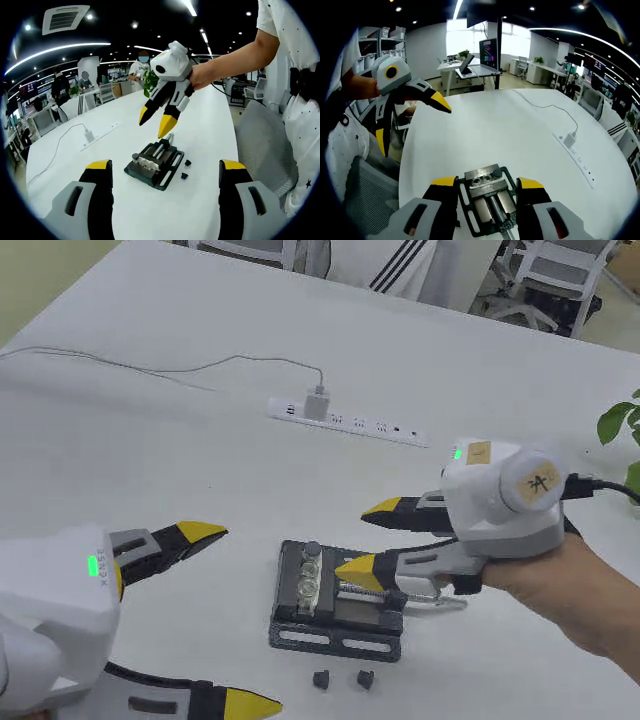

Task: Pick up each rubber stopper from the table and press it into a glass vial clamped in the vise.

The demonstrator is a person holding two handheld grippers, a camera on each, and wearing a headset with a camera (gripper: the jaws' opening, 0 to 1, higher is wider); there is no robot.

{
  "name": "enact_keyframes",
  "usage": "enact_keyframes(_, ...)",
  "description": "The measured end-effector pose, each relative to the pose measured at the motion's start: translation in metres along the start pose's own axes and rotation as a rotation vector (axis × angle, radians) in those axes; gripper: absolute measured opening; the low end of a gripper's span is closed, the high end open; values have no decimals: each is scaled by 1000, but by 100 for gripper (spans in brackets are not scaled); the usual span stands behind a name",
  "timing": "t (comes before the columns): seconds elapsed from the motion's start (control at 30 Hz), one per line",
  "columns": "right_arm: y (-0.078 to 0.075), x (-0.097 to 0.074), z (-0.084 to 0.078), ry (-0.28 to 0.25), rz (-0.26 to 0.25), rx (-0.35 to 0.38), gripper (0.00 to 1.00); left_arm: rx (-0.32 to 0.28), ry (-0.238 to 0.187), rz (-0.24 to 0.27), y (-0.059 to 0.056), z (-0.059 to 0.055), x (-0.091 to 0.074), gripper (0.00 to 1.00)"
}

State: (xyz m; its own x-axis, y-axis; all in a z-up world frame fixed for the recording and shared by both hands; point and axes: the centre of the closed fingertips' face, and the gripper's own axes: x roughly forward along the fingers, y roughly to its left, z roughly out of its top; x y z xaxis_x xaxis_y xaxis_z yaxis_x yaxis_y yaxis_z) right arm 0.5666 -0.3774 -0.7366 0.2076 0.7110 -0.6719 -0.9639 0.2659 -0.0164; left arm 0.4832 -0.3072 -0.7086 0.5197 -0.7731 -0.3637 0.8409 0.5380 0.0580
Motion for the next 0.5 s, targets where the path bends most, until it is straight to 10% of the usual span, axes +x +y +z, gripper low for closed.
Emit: enact_keyframes(0.5, 17, -39, -32, -75, -19, 15, 72, 42, 46, -45, -7, -6, 8, 86)
